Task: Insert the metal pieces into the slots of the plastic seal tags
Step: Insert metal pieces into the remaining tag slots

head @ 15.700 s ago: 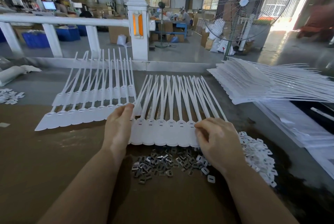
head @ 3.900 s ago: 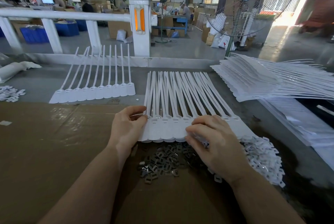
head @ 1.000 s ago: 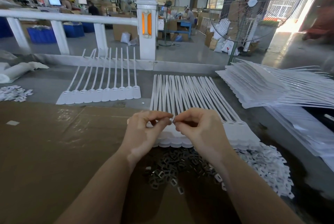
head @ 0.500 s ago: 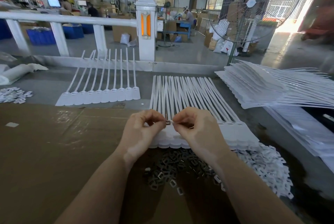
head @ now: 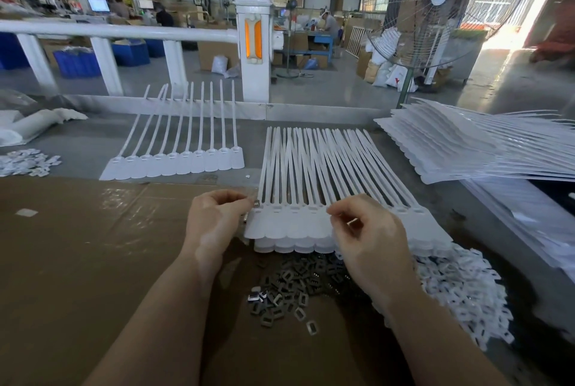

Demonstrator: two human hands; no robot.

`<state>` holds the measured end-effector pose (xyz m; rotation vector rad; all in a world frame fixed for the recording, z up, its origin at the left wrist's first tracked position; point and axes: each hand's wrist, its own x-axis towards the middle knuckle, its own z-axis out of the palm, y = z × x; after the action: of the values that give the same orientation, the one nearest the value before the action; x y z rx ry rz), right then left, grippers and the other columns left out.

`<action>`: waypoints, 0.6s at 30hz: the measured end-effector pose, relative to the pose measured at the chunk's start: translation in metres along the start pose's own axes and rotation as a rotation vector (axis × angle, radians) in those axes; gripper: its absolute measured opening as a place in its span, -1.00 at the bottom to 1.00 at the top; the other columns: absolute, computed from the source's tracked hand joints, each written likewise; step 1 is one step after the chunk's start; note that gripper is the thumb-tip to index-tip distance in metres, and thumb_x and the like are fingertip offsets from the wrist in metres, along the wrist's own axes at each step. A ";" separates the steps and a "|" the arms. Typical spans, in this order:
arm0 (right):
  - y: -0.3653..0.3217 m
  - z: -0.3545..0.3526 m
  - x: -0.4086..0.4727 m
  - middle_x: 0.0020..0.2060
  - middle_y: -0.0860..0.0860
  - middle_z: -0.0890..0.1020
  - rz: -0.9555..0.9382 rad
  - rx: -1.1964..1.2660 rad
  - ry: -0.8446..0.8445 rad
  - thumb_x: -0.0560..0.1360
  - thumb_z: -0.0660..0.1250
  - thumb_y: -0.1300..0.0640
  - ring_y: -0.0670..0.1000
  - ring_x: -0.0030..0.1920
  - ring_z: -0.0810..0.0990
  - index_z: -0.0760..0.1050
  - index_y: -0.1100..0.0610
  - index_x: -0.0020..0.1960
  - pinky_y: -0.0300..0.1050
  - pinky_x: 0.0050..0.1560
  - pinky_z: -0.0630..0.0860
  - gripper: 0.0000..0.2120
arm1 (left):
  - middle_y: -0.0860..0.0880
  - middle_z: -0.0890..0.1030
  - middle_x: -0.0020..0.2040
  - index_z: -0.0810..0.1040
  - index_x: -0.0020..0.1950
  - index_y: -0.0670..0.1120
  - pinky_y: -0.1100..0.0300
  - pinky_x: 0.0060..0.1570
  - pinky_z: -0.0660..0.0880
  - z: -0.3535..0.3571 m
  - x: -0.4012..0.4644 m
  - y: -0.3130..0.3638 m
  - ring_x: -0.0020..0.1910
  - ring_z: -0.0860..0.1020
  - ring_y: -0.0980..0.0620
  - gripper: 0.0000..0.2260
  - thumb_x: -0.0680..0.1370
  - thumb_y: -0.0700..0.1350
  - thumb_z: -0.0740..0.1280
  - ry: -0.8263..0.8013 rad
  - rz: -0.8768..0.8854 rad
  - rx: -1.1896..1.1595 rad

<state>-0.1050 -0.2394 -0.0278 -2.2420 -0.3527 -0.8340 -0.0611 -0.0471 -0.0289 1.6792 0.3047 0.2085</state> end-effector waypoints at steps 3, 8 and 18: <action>0.001 0.003 -0.003 -0.23 -0.02 0.62 -0.038 -0.087 -0.057 0.39 0.39 0.34 -0.05 -0.21 0.56 0.60 0.17 -0.14 -0.17 -0.17 0.54 -0.89 | -0.14 0.66 -0.21 0.66 -0.27 -0.10 -0.16 0.05 0.51 -0.001 0.001 0.001 -0.06 0.59 -0.21 -0.96 0.38 -0.18 0.47 -0.032 -0.039 0.021; 0.002 0.003 -0.006 -0.25 -0.02 0.61 -0.081 -0.166 -0.111 0.35 0.40 0.34 -0.01 -0.17 0.55 0.59 0.16 -0.20 -0.21 -0.12 0.46 -0.89 | -0.21 0.64 -0.18 0.64 -0.23 -0.14 -0.08 -0.06 0.52 -0.002 0.003 -0.001 -0.13 0.58 -0.25 -0.96 0.41 -0.21 0.41 -0.061 -0.060 0.032; 0.003 0.005 -0.009 -0.23 0.00 0.62 -0.062 -0.197 -0.184 0.37 0.40 0.34 0.02 -0.09 0.55 0.60 0.18 -0.19 -0.24 -0.02 0.41 -0.91 | -0.11 0.61 -0.22 0.63 -0.25 -0.12 0.03 -0.20 0.50 0.001 0.005 -0.004 -0.17 0.56 -0.15 -0.95 0.41 -0.18 0.42 -0.065 -0.029 0.043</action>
<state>-0.1079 -0.2382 -0.0381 -2.5113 -0.4444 -0.7225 -0.0567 -0.0459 -0.0330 1.7198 0.2865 0.1266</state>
